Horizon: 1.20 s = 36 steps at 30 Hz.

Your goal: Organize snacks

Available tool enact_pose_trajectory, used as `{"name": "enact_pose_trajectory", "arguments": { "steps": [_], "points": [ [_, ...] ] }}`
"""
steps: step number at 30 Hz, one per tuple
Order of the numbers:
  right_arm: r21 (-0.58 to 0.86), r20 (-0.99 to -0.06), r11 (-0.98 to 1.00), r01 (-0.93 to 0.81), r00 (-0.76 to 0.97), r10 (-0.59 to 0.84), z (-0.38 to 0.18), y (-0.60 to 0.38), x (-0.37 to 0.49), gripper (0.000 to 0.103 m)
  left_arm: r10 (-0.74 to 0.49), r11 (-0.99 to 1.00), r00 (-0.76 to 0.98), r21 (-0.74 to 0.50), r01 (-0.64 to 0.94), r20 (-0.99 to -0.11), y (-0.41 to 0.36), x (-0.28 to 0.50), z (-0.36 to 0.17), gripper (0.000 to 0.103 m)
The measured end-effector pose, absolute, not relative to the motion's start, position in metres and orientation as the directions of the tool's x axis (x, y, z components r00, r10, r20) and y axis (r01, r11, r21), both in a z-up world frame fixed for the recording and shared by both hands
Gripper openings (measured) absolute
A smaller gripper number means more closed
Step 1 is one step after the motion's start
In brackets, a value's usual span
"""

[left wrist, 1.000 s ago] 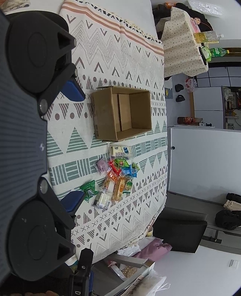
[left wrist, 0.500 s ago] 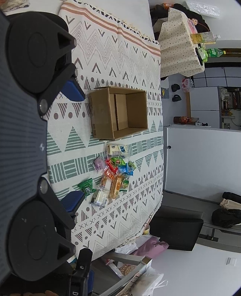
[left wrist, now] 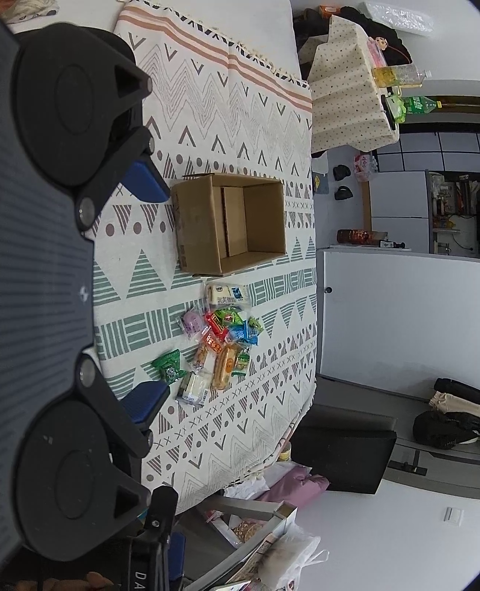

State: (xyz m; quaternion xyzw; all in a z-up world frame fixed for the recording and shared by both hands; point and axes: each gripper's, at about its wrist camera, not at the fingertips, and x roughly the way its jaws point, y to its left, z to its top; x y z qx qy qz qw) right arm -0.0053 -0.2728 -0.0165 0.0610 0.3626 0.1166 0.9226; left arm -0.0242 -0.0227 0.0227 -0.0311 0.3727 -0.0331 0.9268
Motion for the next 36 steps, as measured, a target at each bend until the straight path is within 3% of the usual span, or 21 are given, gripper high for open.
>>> {"name": "enact_pose_trajectory", "arguments": {
  "steps": [21, 36],
  "points": [
    [0.178, -0.659, 0.972, -0.153, 0.715, 0.233, -0.021, -0.288, -0.006, 0.103, -0.087, 0.994, 0.733, -0.109, 0.018, -0.675, -0.028, -0.015, 0.016, 0.102],
    [0.206, -0.689, 0.97, -0.128, 0.685, 0.237, -0.05, -0.307, 0.035, 0.103, -0.123, 0.992, 0.709, -0.071, 0.103, -0.694, -0.065, 0.022, -0.015, 0.102]
  ]
}}
